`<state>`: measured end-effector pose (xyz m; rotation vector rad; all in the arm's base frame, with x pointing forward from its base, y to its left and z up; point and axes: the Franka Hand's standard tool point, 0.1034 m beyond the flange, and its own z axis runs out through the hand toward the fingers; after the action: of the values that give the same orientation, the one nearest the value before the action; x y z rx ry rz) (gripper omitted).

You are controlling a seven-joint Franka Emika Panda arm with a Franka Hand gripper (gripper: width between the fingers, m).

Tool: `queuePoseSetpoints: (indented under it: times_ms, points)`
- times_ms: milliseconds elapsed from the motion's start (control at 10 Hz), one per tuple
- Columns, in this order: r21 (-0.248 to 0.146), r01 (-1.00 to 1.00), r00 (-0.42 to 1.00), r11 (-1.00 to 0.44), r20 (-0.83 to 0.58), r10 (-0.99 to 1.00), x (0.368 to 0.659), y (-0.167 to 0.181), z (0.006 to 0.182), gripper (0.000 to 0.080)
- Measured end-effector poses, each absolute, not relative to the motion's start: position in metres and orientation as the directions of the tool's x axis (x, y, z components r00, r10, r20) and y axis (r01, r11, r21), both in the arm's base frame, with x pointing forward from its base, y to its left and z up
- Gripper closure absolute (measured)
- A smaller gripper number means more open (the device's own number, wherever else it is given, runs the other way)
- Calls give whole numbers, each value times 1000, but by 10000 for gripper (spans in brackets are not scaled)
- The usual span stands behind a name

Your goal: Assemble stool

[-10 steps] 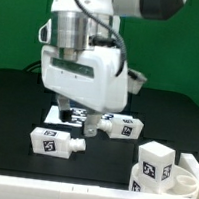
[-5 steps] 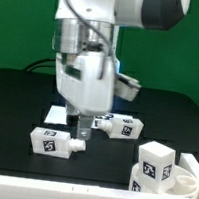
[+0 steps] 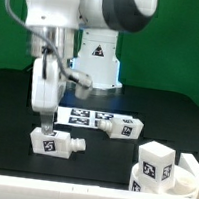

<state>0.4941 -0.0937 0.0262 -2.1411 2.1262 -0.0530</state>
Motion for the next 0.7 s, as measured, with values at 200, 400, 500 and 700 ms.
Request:
queuePoseSetpoints:
  times_ms: [200, 400, 500, 700]
  points:
    - [-117, -993, 5, -1, -34, -999, 493, -88, 12, 150]
    - [-105, -994, 21, -17, -37, -999, 493, -77, 7, 150]
    - [-106, -994, 43, -39, -34, -998, 492, -78, 7, 279]
    - [-109, -986, 130, -126, -23, -991, 493, -79, 7, 420]
